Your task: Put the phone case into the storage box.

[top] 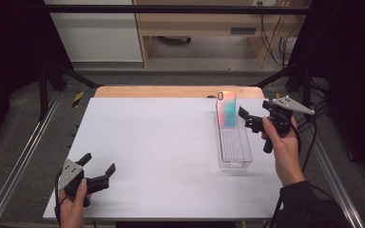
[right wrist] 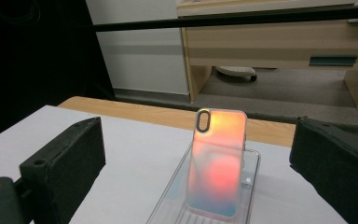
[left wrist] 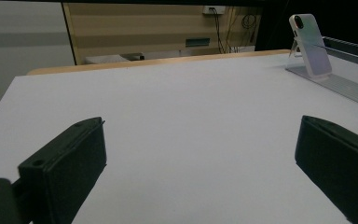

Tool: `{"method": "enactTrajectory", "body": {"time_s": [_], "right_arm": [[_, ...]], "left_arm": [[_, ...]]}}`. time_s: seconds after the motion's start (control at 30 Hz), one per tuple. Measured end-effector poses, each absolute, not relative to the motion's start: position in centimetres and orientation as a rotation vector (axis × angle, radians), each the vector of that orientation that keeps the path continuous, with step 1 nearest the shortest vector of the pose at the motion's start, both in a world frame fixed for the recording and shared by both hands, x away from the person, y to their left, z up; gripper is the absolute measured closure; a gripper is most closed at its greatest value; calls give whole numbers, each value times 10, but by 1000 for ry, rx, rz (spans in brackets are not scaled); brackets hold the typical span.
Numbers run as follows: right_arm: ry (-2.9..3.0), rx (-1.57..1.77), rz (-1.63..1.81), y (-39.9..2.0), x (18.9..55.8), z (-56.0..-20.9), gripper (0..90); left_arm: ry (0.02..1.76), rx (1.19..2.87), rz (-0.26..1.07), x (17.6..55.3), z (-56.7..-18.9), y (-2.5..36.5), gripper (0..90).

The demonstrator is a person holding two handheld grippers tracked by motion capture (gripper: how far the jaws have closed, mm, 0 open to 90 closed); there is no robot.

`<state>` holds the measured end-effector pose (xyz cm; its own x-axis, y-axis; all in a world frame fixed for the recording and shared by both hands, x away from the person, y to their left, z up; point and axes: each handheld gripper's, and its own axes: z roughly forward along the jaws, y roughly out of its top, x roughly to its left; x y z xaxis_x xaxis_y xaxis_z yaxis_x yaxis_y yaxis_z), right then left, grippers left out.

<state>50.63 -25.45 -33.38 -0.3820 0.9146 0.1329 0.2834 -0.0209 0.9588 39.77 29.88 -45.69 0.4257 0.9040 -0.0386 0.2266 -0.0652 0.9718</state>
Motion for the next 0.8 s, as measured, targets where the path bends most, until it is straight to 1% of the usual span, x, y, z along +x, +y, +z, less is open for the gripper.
{"method": "enactTrajectory", "body": {"time_s": [0.4,0.57,0.8], "right_arm": [[1663,1256,1438,-271,493,-337,32],[1655,1255,1450,-278,487,-342,29],[1637,1268,1441,-289,478,-349,32]], "left_arm": [[1034,1545,775,397,-456,304,17],[1007,1548,780,396,-455,305,17],[1019,1536,781,397,-456,307,16]]}}
